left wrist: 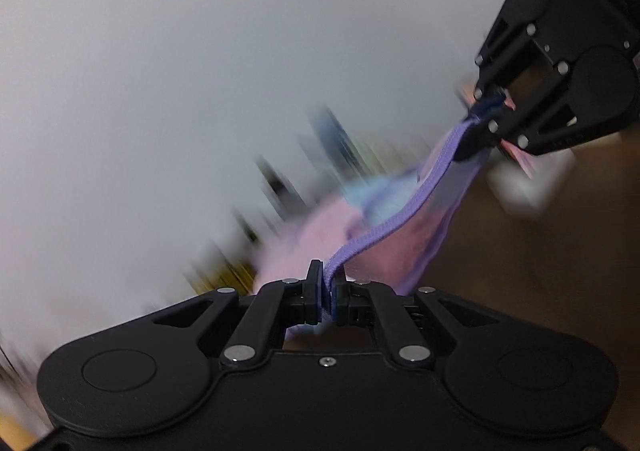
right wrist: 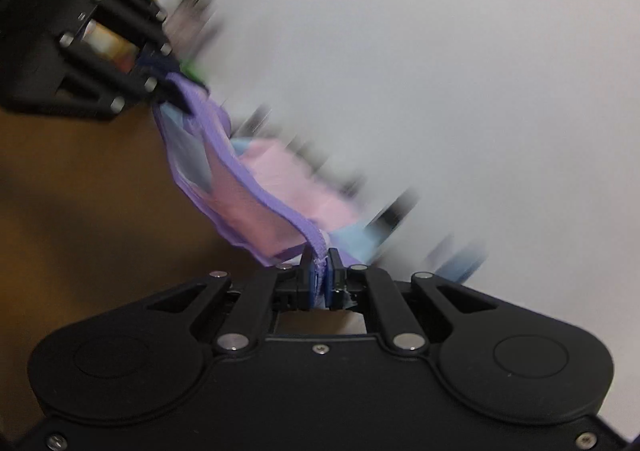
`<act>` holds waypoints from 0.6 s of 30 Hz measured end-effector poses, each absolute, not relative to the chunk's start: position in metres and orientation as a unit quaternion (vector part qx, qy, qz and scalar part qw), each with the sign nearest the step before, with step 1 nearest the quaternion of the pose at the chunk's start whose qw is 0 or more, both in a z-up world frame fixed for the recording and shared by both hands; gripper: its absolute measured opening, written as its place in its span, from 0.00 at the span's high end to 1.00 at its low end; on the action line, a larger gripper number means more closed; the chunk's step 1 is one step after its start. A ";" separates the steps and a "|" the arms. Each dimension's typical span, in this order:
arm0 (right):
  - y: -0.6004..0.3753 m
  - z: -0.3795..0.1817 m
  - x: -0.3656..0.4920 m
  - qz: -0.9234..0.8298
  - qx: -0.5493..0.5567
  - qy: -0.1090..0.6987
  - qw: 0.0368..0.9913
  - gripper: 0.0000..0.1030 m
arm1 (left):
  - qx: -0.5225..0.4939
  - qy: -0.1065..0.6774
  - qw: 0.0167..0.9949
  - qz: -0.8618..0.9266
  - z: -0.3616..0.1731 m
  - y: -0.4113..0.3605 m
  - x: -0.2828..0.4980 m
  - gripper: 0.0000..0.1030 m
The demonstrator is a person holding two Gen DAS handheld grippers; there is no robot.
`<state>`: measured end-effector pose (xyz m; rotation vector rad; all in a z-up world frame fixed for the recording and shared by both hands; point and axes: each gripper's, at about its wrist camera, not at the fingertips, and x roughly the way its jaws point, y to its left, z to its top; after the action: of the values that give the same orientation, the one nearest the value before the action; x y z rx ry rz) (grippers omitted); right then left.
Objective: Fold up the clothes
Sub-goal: 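Lift and stretch the garment between both grippers, then lay the garment flat on the table and open both grippers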
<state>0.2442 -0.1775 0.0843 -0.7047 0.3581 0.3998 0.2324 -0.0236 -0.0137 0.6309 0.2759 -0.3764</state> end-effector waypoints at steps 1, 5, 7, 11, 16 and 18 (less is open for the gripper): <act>-0.177 0.046 0.239 0.202 -0.326 0.201 0.901 0.94 | 0.301 0.156 0.924 -0.179 -0.034 -0.022 0.222 0.96; -0.185 -0.006 0.205 0.211 -0.292 0.232 0.904 0.89 | 0.303 0.174 0.917 -0.190 -0.044 -0.011 0.171 0.86; -0.192 -0.008 0.177 0.216 -0.291 0.232 0.903 0.59 | 0.300 0.159 0.926 -0.165 -0.036 -0.010 0.148 0.50; -0.227 0.009 0.133 0.222 -0.249 0.202 0.921 0.32 | 0.256 0.143 0.945 -0.147 -0.015 -0.005 0.132 0.31; -0.249 0.034 0.122 0.280 -0.149 0.242 0.917 0.31 | 0.230 0.168 0.941 -0.185 0.004 0.007 0.137 0.29; -0.252 0.036 0.123 0.292 -0.146 0.252 0.911 0.31 | 0.233 0.160 0.940 -0.191 0.007 0.019 0.133 0.29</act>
<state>0.1233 -0.2521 0.0364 -0.3000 0.5198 0.6011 0.1326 0.0191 0.0066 0.4747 0.3263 -0.3902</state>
